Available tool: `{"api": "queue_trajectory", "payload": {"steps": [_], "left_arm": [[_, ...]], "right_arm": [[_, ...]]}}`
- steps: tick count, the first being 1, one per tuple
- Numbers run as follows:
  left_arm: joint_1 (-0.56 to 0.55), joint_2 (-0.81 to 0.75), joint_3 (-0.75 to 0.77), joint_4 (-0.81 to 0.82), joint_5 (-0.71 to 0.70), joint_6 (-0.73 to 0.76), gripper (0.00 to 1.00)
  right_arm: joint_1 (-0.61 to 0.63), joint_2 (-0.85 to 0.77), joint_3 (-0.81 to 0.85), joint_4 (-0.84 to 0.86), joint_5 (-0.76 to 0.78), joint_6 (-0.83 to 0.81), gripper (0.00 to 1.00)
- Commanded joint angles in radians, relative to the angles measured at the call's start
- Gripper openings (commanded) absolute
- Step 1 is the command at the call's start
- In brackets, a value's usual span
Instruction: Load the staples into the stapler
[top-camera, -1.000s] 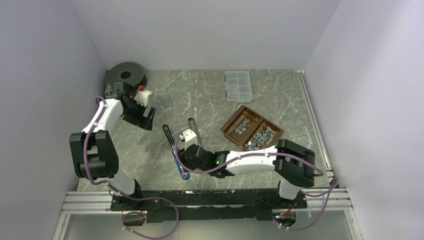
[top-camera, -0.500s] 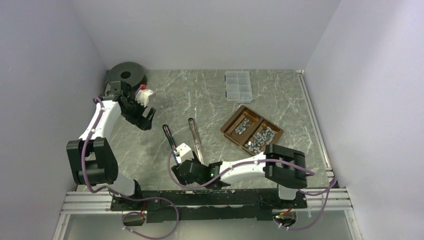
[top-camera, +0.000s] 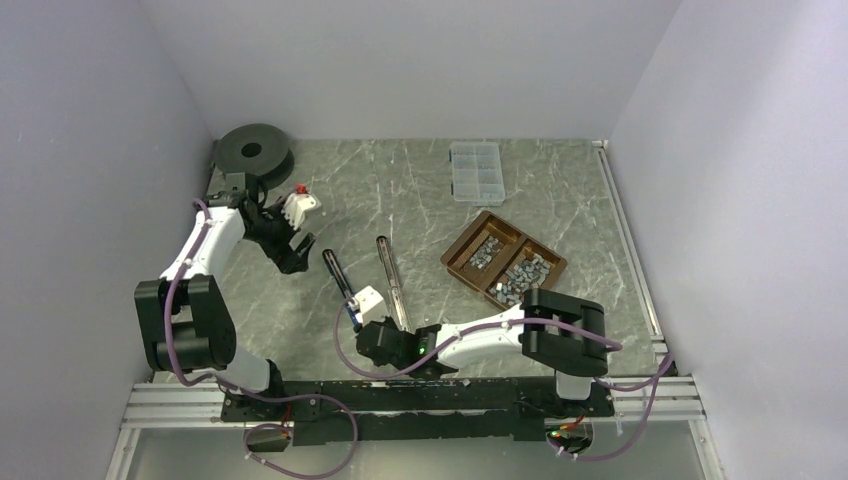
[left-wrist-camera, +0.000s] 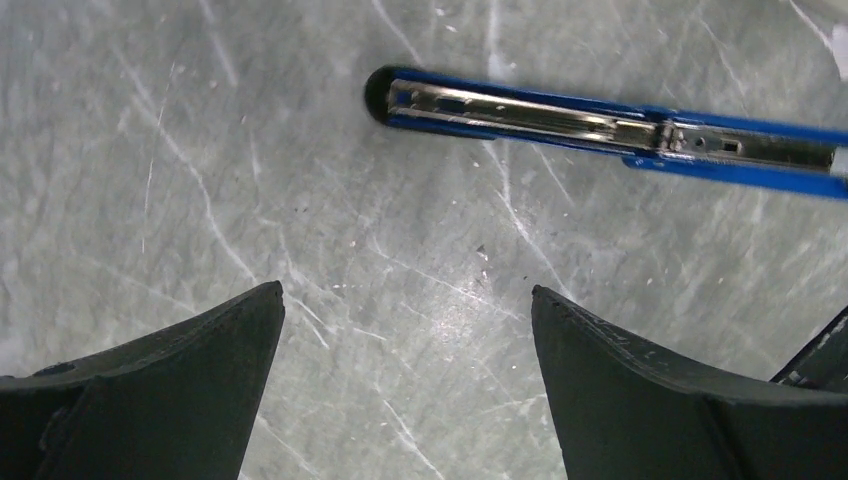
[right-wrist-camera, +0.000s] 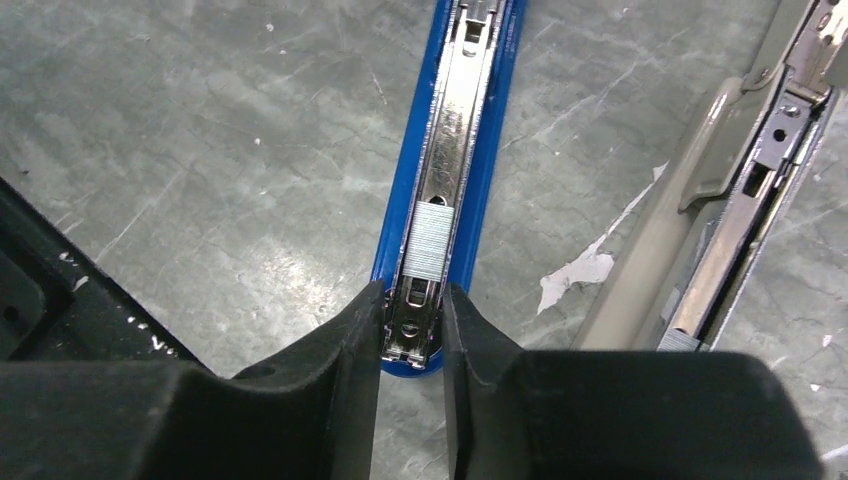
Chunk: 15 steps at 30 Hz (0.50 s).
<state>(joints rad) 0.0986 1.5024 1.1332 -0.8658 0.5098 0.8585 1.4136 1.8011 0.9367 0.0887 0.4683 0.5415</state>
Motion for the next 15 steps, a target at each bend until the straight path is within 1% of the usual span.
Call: {"api": "queue_trajectory", "payload": {"steps": [1,7,11,13,15], "left_arm": [[-0.004,-0.007,-0.005,-0.084,0.122,0.308,0.99],[-0.004,0.057,-0.003,-0.158,0.196,0.588,0.99],[-0.004,0.097,-0.027,-0.213,0.145,0.803,0.99],[-0.006,0.097,-0.069,-0.172,0.11,0.894,0.99],[-0.018,0.084,-0.115,-0.073,0.095,0.92,0.99]], "right_arm": [[0.001,0.0,0.007,0.031,0.033,-0.028,0.24],[0.002,-0.026,-0.026,0.031,0.021,-0.031,0.17],[0.005,-0.034,-0.041,0.031,0.014,-0.021,0.15],[0.005,-0.033,-0.048,0.041,0.004,-0.017,0.13],[0.006,-0.032,-0.05,0.05,-0.002,-0.019,0.11]]}}
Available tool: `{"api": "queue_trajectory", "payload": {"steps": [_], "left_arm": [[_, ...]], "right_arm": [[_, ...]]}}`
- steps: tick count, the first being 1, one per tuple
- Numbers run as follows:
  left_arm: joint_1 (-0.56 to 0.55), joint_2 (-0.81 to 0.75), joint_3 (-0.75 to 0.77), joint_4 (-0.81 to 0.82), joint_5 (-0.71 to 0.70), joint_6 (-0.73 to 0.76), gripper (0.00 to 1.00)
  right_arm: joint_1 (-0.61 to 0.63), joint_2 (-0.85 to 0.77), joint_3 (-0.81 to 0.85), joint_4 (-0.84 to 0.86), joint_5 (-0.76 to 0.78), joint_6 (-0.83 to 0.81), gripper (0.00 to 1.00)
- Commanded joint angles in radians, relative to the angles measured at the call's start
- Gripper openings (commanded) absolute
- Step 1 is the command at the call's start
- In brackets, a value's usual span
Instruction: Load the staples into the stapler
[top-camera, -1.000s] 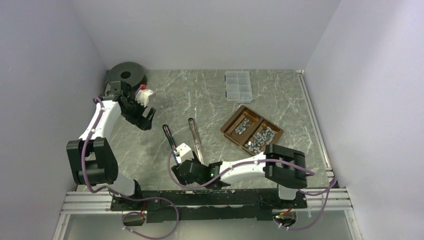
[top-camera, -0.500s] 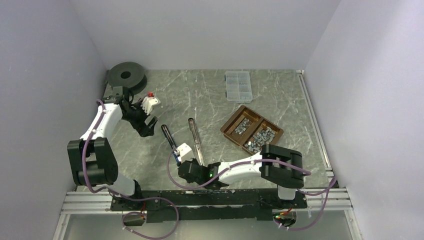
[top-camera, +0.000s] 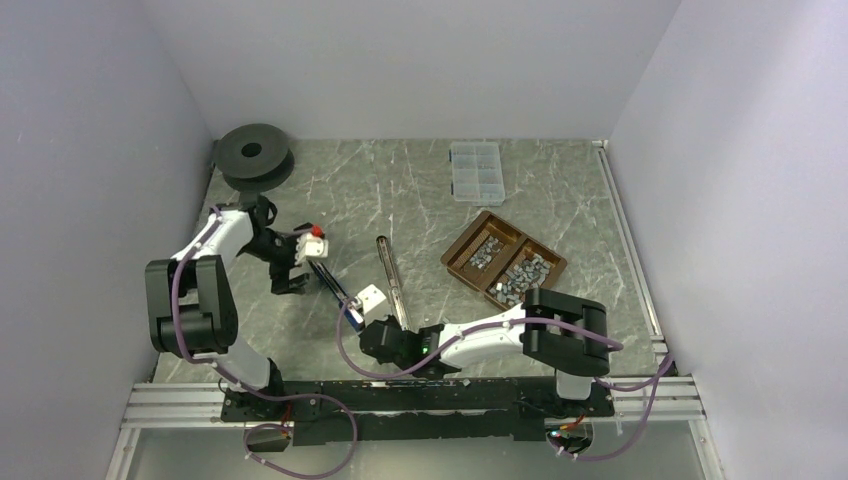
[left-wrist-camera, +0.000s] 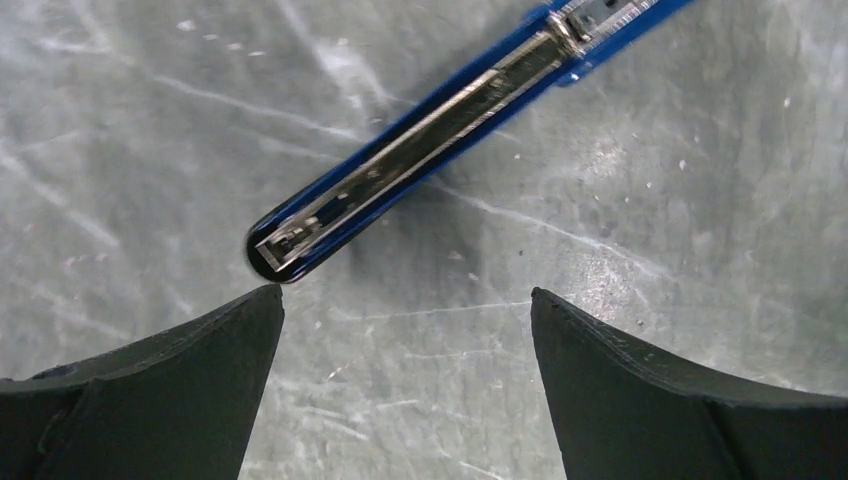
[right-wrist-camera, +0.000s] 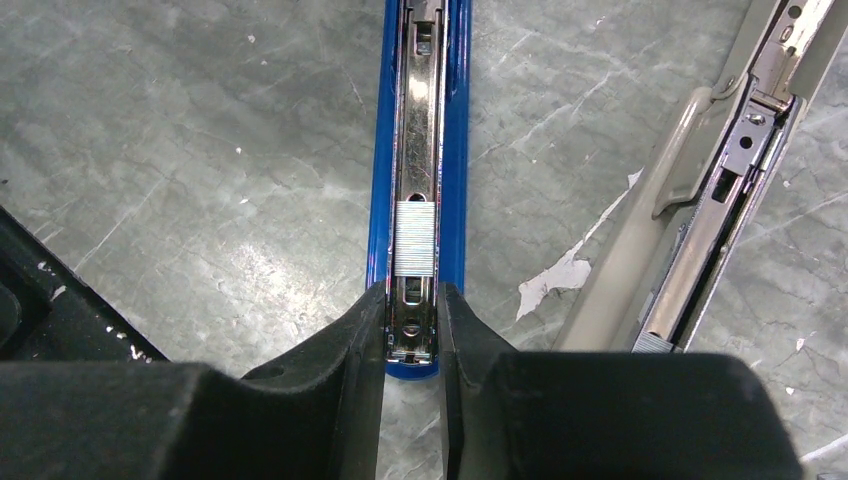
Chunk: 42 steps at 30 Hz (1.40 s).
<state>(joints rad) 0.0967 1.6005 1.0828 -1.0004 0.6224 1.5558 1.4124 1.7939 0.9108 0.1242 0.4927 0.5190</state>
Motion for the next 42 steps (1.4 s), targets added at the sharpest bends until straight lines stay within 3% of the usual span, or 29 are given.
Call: {"api": "queue_trajectory", "payload": {"steps": [1,8,14,18,25,35,38,42], "left_arm": [[-0.024,-0.016,-0.079,0.095,-0.022,0.239,0.99],[-0.079,0.043,-0.075,0.213,-0.078,0.287,0.97],[-0.113,0.058,-0.049,0.271,-0.104,0.233,0.97],[-0.115,0.048,0.022,0.162,-0.087,0.198,0.95],[-0.118,0.054,0.021,0.118,-0.111,0.254,0.98],[-0.176,0.135,-0.012,0.217,-0.266,0.301,0.96],[-0.195,0.159,0.008,0.207,-0.288,0.304,0.88],[-0.209,0.171,0.037,0.174,-0.312,0.301,0.6]], "right_arm": [[0.008,-0.024,-0.023,0.015,-0.025,0.003,0.11],[0.008,-0.029,-0.031,0.032,-0.015,0.006,0.09],[0.008,-0.03,-0.039,0.032,-0.005,0.014,0.08],[0.008,-0.043,-0.055,0.033,0.003,0.022,0.07],[0.007,-0.037,-0.067,0.049,0.013,0.025,0.06],[0.006,-0.025,-0.075,0.08,0.027,0.036,0.04],[0.006,-0.025,-0.078,0.091,0.04,0.035,0.04],[0.006,-0.025,-0.081,0.111,0.055,0.036,0.03]]}}
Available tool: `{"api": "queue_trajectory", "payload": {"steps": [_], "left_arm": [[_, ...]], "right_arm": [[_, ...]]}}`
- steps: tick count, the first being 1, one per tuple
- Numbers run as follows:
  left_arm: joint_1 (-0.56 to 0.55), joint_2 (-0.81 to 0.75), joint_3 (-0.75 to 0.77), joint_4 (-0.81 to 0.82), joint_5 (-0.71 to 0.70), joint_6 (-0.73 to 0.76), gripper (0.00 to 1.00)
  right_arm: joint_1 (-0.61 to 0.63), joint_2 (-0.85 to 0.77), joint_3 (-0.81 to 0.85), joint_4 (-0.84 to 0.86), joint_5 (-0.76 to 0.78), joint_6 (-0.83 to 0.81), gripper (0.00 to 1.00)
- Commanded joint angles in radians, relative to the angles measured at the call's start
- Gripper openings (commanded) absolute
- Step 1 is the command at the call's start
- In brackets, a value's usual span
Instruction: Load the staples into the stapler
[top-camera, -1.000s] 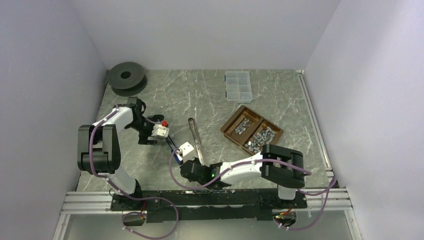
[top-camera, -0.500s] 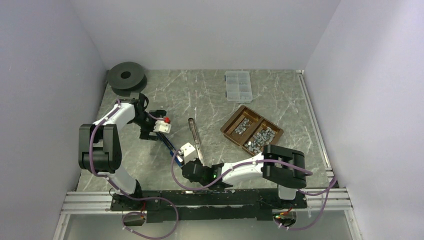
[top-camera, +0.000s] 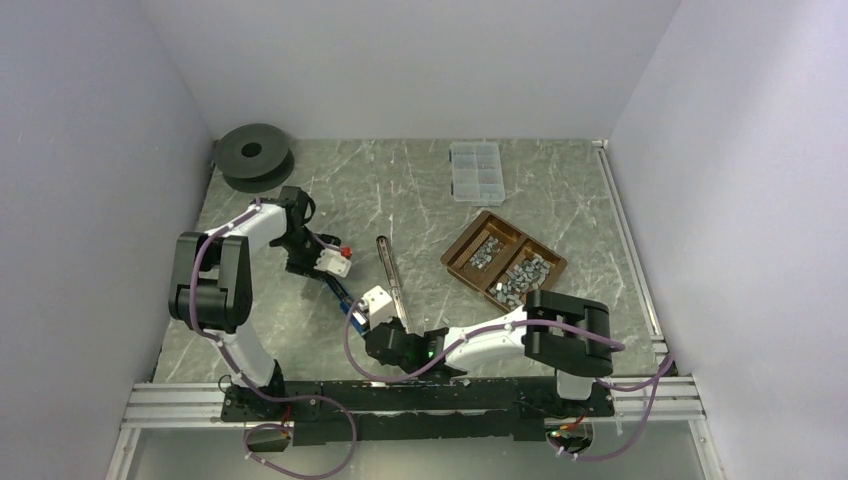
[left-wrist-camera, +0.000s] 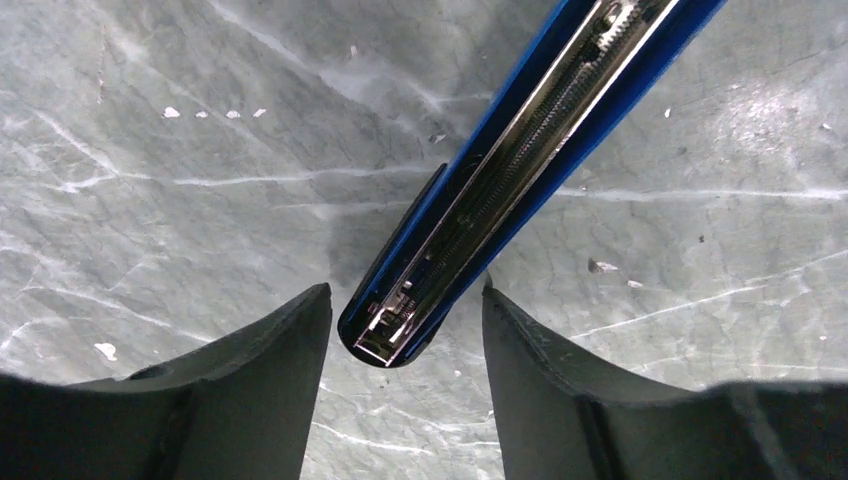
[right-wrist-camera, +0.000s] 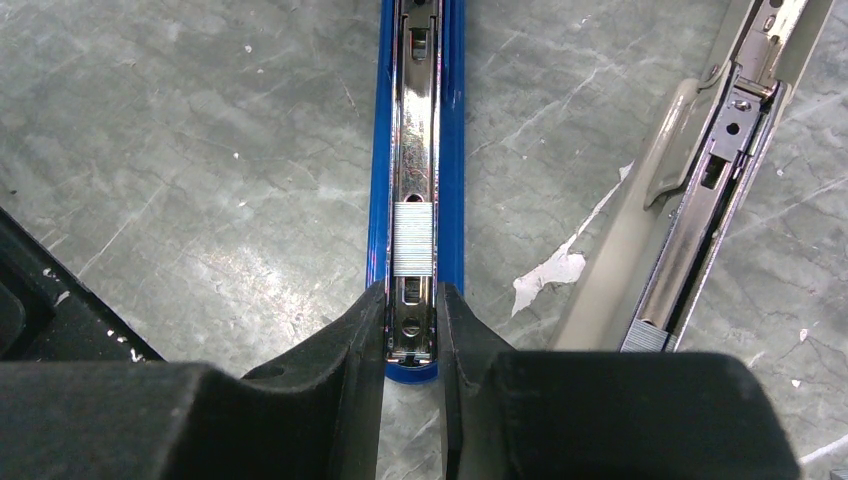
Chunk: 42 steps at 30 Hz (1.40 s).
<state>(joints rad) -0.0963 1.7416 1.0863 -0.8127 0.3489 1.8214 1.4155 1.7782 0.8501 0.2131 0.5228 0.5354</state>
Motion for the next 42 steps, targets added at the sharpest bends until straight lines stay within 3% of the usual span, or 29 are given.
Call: {"api": "queue_trajectory", "payload": {"steps": [1,6,8,22,42], "left_arm": [[-0.023,0.021,0.039,-0.027,-0.038,0.03,0.55],[-0.07,-0.051,0.055,-0.12,0.001,0.004,0.32],[-0.089,-0.083,0.063,-0.155,0.016,-0.013,0.28],[-0.282,-0.296,0.083,-0.366,0.072,-0.141,0.27],[-0.353,-0.352,0.127,-0.428,0.163,-0.371,0.29]], "right_arm": [[0.003,-0.007,-0.022,0.029,0.027,0.019,0.03],[-0.002,0.013,-0.023,0.072,0.047,0.012,0.01],[-0.008,0.025,-0.017,0.089,0.055,0.008,0.0],[-0.054,0.144,0.075,0.241,0.092,-0.051,0.0],[-0.087,0.283,0.194,0.299,0.144,-0.063,0.0]]}}
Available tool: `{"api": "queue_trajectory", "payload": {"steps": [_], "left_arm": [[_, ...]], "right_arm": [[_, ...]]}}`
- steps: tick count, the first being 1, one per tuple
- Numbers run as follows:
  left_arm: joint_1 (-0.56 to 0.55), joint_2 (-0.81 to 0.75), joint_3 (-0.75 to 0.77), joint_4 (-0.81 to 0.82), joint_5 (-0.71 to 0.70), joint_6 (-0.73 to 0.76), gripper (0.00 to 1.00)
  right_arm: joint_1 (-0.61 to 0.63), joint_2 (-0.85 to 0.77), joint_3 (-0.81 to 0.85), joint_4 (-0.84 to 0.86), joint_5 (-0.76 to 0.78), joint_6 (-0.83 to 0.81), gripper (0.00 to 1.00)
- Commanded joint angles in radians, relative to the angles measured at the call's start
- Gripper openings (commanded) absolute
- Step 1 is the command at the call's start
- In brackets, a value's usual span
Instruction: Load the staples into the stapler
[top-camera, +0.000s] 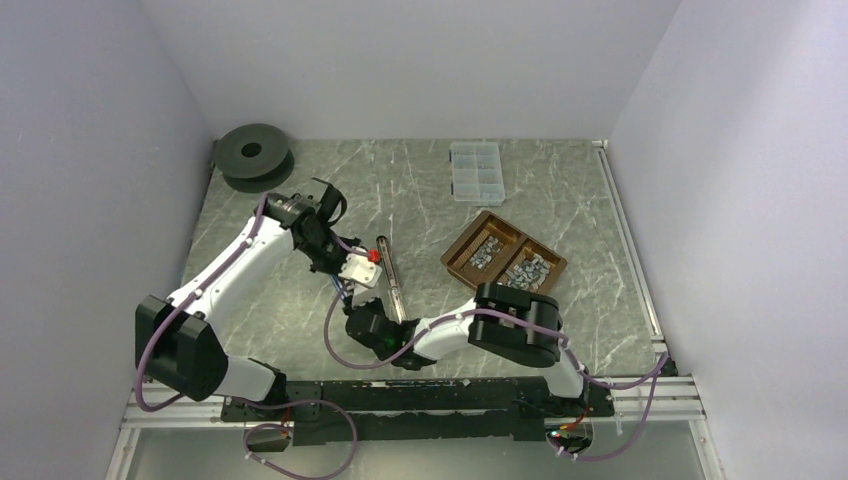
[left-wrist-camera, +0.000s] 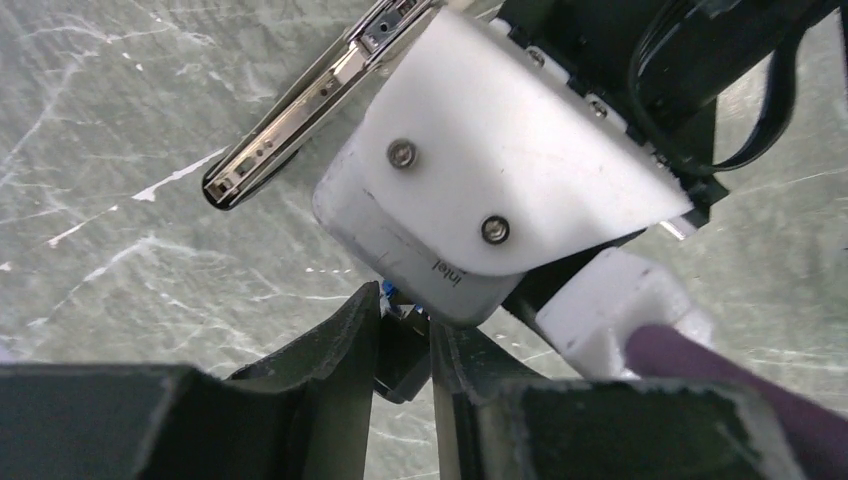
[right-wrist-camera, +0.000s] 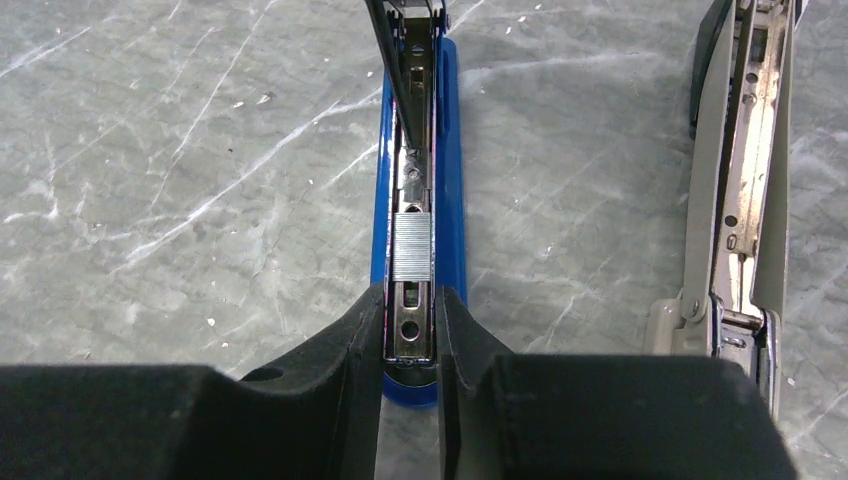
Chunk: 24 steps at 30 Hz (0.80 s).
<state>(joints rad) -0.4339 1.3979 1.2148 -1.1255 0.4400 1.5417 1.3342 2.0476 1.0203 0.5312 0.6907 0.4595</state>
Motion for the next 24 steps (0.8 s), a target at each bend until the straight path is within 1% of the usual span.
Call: {"api": "queue_trajectory", "payload": {"steps": [1,3,6,8,12,15,17,18,19,21,22,24], "left_arm": [[-0.016,-0.015,0.0,-0.115,0.073,-0.101,0.3],[-0.016,-0.026,0.007,-0.108,0.079,-0.128,0.35],[-0.016,-0.036,0.05,-0.124,0.099,-0.178,0.47],[-0.016,-0.043,0.082,-0.142,0.107,-0.203,0.53],[-0.016,-0.066,0.125,-0.174,0.106,-0.244,0.56],[-0.014,-0.093,0.113,-0.175,0.076,-0.243,0.57],[-0.013,-0.115,0.094,-0.155,0.042,-0.252,0.58],[-0.009,-0.128,0.086,-0.141,0.02,-0.259,0.59],[-0.004,-0.134,0.074,-0.127,0.005,-0.268,0.59],[0.016,-0.14,0.061,-0.106,-0.016,-0.277,0.59],[0.024,-0.141,0.054,-0.098,-0.023,-0.282,0.59],[0.041,-0.139,0.048,-0.088,-0.032,-0.291,0.59]], "right_arm": [[-0.005,0.012,0.02,-0.02,-0.023,0.018,0.01],[-0.004,0.006,0.011,-0.022,-0.023,0.028,0.04],[-0.003,-0.016,-0.017,0.001,-0.018,0.04,0.08],[-0.003,-0.023,-0.038,0.02,-0.015,0.047,0.09],[0.0,-0.024,-0.048,0.03,-0.009,0.05,0.09],[0.005,-0.029,-0.044,0.026,-0.002,0.04,0.1],[0.009,-0.046,-0.042,0.016,-0.006,0.026,0.18],[0.013,-0.061,-0.042,0.007,-0.011,0.02,0.24],[0.016,-0.08,-0.042,-0.007,-0.015,0.016,0.3],[0.023,-0.124,-0.051,-0.025,-0.023,0.012,0.47],[0.025,-0.148,-0.058,-0.032,-0.029,0.01,0.53],[0.028,-0.202,-0.066,-0.055,-0.035,0.013,0.59]]}}
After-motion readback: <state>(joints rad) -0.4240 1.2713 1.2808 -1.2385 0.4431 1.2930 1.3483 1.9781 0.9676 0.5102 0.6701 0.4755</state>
